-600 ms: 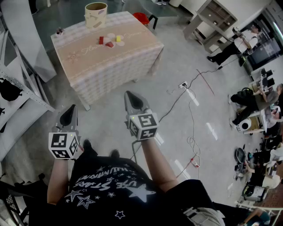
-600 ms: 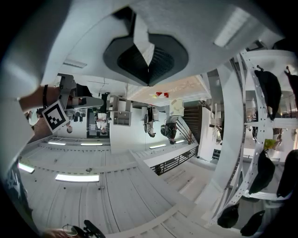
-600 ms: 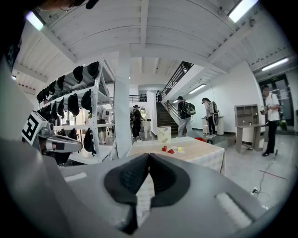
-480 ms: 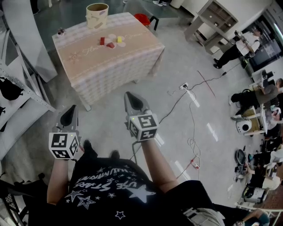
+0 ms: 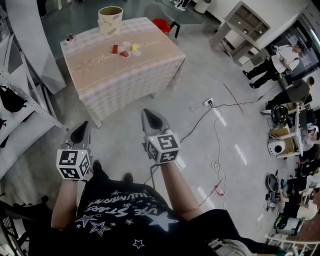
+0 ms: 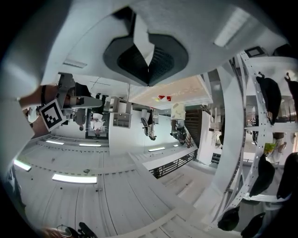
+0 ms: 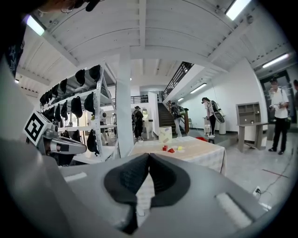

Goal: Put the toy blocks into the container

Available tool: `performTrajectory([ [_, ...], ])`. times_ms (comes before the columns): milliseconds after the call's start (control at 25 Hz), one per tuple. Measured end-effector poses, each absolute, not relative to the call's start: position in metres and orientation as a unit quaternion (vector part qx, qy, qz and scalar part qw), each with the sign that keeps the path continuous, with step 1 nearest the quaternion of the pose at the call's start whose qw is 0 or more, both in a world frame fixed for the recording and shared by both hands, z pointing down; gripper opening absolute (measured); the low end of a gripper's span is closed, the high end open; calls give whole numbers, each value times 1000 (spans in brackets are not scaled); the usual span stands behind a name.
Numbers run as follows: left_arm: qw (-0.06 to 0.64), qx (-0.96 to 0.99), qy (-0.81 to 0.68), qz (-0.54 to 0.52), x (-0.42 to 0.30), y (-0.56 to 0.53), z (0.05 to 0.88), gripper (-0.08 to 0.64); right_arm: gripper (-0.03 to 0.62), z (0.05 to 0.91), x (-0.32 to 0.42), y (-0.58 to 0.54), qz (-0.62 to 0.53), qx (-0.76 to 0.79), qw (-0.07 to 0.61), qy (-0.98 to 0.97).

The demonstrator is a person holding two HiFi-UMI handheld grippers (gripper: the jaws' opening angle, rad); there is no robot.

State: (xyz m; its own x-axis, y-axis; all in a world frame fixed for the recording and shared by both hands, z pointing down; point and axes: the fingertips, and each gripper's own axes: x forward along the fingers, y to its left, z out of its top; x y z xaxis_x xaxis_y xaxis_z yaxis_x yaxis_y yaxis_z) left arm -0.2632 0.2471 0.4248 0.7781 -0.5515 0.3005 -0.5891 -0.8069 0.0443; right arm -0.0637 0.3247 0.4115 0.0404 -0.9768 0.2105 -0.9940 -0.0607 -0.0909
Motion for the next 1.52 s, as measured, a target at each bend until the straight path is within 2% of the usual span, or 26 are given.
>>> performTrajectory([
  [120,63,941,-302,136,-252,256,425,9,5,408,-59,334,112,701,-1,-705],
  [160,61,942,-302,136,-248,260,425,9,60,409,-58,337,116,694,-12,-710],
  [200,59,942,-303,135,-246,262,424,9,169,410,-56,338,122,689,-17,-714],
  [240,58,941,-304,134,-244,264,424,9,234,412,-54,338,129,686,-16,-716],
  [440,64,939,-309,139,-242,260,432,9,300,434,-45,332,154,684,19,-713],
  [760,85,937,-307,143,-218,201,451,9,308,454,-24,283,173,688,44,-703],
  [1120,95,937,-299,152,-170,75,459,9,308,459,20,151,180,687,58,-701],
  [1520,130,933,-297,157,-152,-23,474,9,308,465,36,43,209,681,76,-698],
])
